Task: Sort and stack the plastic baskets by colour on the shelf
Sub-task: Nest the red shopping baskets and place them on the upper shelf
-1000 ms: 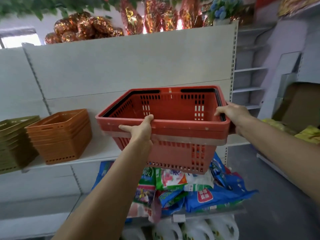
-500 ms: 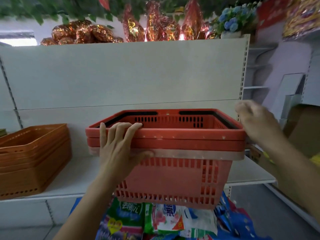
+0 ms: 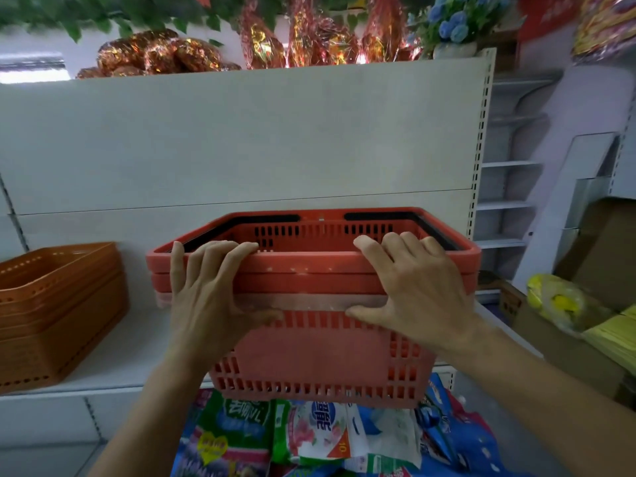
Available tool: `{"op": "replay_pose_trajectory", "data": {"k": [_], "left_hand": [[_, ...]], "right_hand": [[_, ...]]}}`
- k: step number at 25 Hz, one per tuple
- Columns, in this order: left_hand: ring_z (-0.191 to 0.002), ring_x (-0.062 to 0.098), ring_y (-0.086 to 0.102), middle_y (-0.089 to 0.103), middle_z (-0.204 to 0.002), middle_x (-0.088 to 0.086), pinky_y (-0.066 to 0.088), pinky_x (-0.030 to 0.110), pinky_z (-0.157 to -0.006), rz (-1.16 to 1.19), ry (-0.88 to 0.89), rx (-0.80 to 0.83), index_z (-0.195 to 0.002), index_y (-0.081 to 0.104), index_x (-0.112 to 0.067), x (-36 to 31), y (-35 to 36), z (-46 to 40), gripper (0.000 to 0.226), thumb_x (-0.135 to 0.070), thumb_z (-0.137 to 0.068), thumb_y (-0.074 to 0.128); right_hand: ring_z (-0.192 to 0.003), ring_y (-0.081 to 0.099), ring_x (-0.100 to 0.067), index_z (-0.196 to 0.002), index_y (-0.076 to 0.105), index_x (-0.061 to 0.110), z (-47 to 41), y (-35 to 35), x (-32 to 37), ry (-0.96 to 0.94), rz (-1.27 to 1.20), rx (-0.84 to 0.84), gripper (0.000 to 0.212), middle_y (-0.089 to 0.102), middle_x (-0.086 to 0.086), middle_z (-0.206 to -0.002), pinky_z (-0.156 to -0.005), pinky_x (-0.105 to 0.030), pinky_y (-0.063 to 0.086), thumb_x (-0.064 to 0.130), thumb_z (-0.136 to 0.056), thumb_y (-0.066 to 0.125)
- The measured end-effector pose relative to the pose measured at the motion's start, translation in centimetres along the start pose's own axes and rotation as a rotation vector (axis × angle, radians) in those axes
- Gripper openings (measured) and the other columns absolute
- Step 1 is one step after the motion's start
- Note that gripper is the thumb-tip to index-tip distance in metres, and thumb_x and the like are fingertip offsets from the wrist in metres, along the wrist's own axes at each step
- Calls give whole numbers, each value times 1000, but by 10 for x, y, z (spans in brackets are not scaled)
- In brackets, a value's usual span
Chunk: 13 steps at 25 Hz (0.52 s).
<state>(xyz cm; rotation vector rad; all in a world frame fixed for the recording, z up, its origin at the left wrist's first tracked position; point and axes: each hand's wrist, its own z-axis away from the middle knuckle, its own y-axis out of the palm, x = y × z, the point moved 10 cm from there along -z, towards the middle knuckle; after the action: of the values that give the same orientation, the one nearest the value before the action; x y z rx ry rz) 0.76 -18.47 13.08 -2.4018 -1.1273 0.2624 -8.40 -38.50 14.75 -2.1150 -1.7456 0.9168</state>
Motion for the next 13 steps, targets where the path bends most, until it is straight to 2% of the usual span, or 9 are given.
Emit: {"op": "replay_pose_trajectory", "data": {"k": [4, 8, 11, 13], "left_hand": [[-125, 29, 42, 57, -125, 8, 8, 65, -118, -28, 13, 7, -133, 55, -19, -49, 21, -12, 95, -79, -60, 60], [-122, 27, 42, 58, -121, 7, 13, 65, -117, -63, -15, 63, -132, 52, -25, -104, 69, -36, 97, -68, -50, 80], [-120, 30, 48, 58, -119, 6, 16, 64, -115, -114, -30, 80, -132, 50, -27, -143, 100, -54, 98, -67, -48, 83], [-121, 30, 48, 56, -120, 5, 12, 63, -116, -147, -47, 93, -133, 46, -28, -163, 116, -63, 98, -66, -51, 83]], "right_hand": [[-81, 57, -29, -122, 53, 18, 13, 9, -54, -3, 4, 37, 82, 60, -9, -92, -76, -43, 48, 75, -64, 57], [-85, 58, -30, -122, 54, 18, 32, 28, -120, 68, 30, 94, 81, 60, -10, -94, -81, -43, 45, 73, -62, 62], [-96, 59, -34, -125, 52, 15, 41, 48, -165, 131, 31, 128, 84, 62, -12, -104, -95, -48, 43, 67, -62, 70], [-108, 57, -35, -129, 49, 14, 44, 63, -188, 156, 17, 159, 86, 61, -14, -112, -108, -51, 35, 62, -63, 74]]}}
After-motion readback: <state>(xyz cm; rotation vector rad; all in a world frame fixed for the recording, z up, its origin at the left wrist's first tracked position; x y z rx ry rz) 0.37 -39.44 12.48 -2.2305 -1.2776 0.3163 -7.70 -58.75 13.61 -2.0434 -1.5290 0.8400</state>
